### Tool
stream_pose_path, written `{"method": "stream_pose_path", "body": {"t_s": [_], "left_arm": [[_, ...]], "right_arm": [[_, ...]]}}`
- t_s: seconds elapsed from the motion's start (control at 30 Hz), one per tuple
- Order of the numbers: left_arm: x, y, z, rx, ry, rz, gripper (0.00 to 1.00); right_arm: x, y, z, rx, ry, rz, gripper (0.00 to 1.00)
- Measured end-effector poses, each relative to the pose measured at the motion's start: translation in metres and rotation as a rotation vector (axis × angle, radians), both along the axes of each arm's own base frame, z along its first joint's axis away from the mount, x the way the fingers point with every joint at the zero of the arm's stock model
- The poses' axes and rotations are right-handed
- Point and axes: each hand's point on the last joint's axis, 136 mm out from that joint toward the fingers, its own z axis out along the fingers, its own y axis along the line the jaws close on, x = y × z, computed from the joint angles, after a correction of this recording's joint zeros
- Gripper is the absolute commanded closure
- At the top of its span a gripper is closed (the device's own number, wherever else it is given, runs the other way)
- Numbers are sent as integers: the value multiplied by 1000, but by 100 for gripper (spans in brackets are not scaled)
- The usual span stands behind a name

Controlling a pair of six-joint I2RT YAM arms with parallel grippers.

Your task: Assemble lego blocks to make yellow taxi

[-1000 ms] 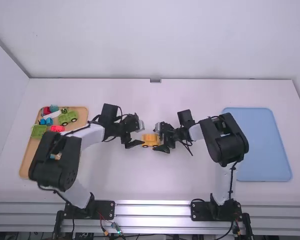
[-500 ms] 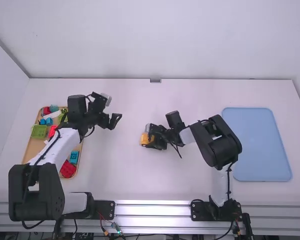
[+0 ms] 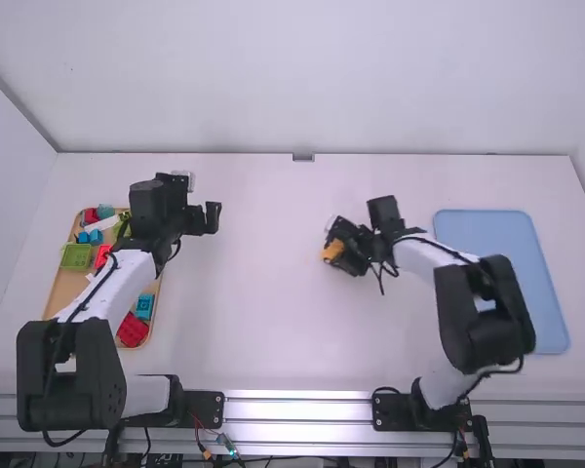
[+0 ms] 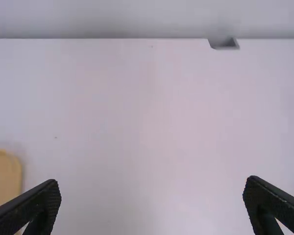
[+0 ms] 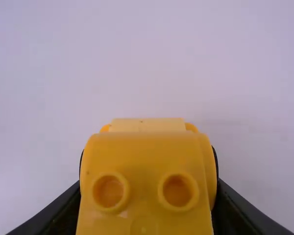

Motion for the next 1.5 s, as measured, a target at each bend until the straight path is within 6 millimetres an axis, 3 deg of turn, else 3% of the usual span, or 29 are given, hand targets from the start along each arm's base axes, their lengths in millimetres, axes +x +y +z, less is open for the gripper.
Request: {"method": "stream_pose_path", "body": {"t_s": [0.03, 0.1, 0.13, 0.17, 0.27, 0.3, 0.37, 0.47, 0.53, 0.6, 0.67, 0.73, 0.83, 0.9, 1.1, 1.2, 1.3, 1.37, 1.4, 1.5], "left_arm": [[2, 1, 2, 1, -12, 6, 1], [6, 4, 7, 3, -36, 22, 1], [7, 4, 9, 3, -44, 24, 1], [7, 4, 10, 3, -46, 26, 1], [10, 6, 14, 3, -66, 35, 1], [10, 6, 14, 3, -66, 37, 1], [10, 10, 13, 12, -64, 57, 1], [10, 13, 12, 26, -60, 75, 1], [10, 14, 12, 32, -59, 83, 1], [10, 16, 12, 36, -57, 91, 1], [10, 16, 11, 38, -56, 94, 1], [10, 17, 11, 40, -56, 98, 1], [9, 17, 10, 41, -48, 98, 1], [7, 17, 7, 41, -37, 97, 1], [6, 15, 6, 52, -31, 86, 1], [4, 9, 11, 81, -41, 55, 1], [0, -2, 34, 106, -105, 19, 1], [-6, -10, 63, 114, -180, -1, 1], [-6, -10, 64, 115, -185, -2, 1], [-18, -14, 105, 116, -292, -5, 1]], "right_arm": [[9, -17, 9, -23, -26, -53, 60], [28, -74, 32, -74, -82, -225, 61], [32, -91, 36, -84, -92, -271, 61], [34, -103, 38, -90, -96, -307, 61], [37, -195, 40, -107, -87, -589, 57], [36, -204, 40, -107, -86, -618, 55], [33, -256, 41, -99, -97, -786, 51], [28, -301, 32, -59, -91, -935, 51], [25, -316, 20, -36, -68, -987, 50], [15, -331, -6, -5, 1, -1048, 47], [7, -336, -24, 15, 54, -1077, 42], [2, -336, -35, 30, 92, -1095, 29], [4, -337, -35, 42, 90, -1108, 20], [4, -336, -36, 53, 96, -1115, 3], [-7, -322, -30, 79, 170, -1146, 1], [-13, -311, -8, 61, 190, -1172, 1], [-10, -301, 30, 35, 151, -1197, 1], [-2, -290, 73, 35, 63, -1194, 1], [-2, -288, 77, 34, 55, -1191, 1], [1, -260, 139, 52, -80, -1142, 1]]}}
